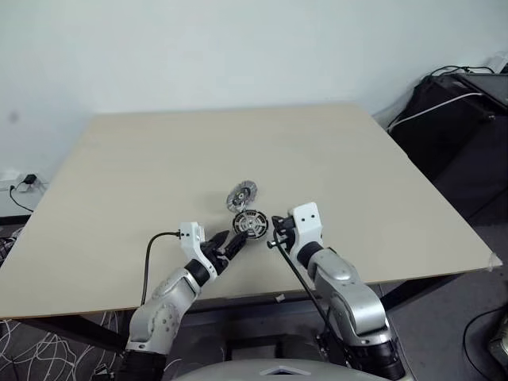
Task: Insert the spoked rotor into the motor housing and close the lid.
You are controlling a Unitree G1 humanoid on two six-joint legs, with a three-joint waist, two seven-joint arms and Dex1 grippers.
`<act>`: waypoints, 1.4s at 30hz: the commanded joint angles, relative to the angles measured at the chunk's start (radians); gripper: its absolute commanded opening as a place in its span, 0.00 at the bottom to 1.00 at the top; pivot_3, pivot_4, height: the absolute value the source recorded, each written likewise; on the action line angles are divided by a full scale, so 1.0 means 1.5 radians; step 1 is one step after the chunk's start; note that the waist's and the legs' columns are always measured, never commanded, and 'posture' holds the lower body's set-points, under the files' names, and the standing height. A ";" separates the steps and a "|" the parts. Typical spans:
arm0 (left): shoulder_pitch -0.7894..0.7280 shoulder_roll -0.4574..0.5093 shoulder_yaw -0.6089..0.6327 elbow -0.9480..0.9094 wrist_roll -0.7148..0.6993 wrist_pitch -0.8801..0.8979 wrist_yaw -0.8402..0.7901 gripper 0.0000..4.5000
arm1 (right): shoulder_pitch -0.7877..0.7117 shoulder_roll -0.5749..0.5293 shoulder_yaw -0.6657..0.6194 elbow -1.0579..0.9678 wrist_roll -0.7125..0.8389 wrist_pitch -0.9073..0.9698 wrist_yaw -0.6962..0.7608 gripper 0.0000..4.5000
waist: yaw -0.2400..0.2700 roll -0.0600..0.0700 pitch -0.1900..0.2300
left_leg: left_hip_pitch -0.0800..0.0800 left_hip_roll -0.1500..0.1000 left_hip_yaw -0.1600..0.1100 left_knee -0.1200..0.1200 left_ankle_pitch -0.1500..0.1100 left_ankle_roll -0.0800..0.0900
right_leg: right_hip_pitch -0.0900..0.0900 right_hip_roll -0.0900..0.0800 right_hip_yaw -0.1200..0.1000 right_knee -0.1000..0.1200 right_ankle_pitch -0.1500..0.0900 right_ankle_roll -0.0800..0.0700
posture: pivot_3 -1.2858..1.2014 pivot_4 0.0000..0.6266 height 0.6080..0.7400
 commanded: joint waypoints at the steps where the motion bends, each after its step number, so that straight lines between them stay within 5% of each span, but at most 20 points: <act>1: 0.005 -0.012 -0.001 -0.007 0.060 -0.073 0.019 0.77 | -0.045 0.014 0.007 0.050 -0.008 -0.027 0.000 0.00 | 0.000 0.000 0.000 | 0.000 0.000 0.000 0.000 0.000 0.000 | 0.000 0.000 0.000 0.000 0.000 0.000 | 0.52 0.00 1.00; 12: 0.021 0.049 -0.025 0.029 0.215 -0.197 0.015 0.02 | -0.161 0.051 0.024 0.188 -0.021 -0.026 0.004 0.00 | -0.006 0.001 0.000 | 0.000 0.004 0.000 0.000 0.001 0.001 | -0.001 0.004 0.000 0.000 0.000 -0.002 | 0.52 0.00 1.00; 27: 0.015 0.076 -0.061 0.075 0.257 -0.278 -0.061 0.01 | -0.238 0.062 0.015 0.393 -0.043 0.020 -0.005 0.00 | -0.013 0.005 -0.004 | 0.001 0.004 0.000 -0.001 0.001 0.001 | -0.001 0.005 0.000 0.001 0.002 -0.005 | 0.52 0.00 1.00; 32: 0.020 0.067 -0.053 0.068 0.244 -0.277 -0.062 0.01 | -0.243 0.045 0.010 0.319 -0.030 0.013 0.023 0.00 | -0.013 0.008 -0.006 | 0.001 0.004 0.000 0.000 0.001 0.002 | -0.001 0.005 0.000 0.002 0.002 -0.004 | 0.52 0.00 1.00; 37: 0.024 0.065 -0.040 0.066 0.228 -0.269 -0.064 0.01 | -0.268 -0.072 0.111 0.217 -0.072 0.040 0.147 0.00 | -0.016 0.009 -0.006 | 0.001 0.004 0.000 0.000 0.001 0.002 | -0.001 0.005 0.000 0.001 0.002 -0.004 | 0.52 0.00 1.00; 42: 0.019 0.063 -0.031 0.075 0.221 -0.265 -0.068 0.00 | -0.303 -0.155 0.182 0.222 -0.111 0.051 0.228 0.27 | -0.021 0.008 -0.006 | 0.001 0.005 0.000 0.000 0.001 0.002 | -0.001 0.005 0.000 0.001 0.002 -0.004 | 0.52 0.00 1.00</act>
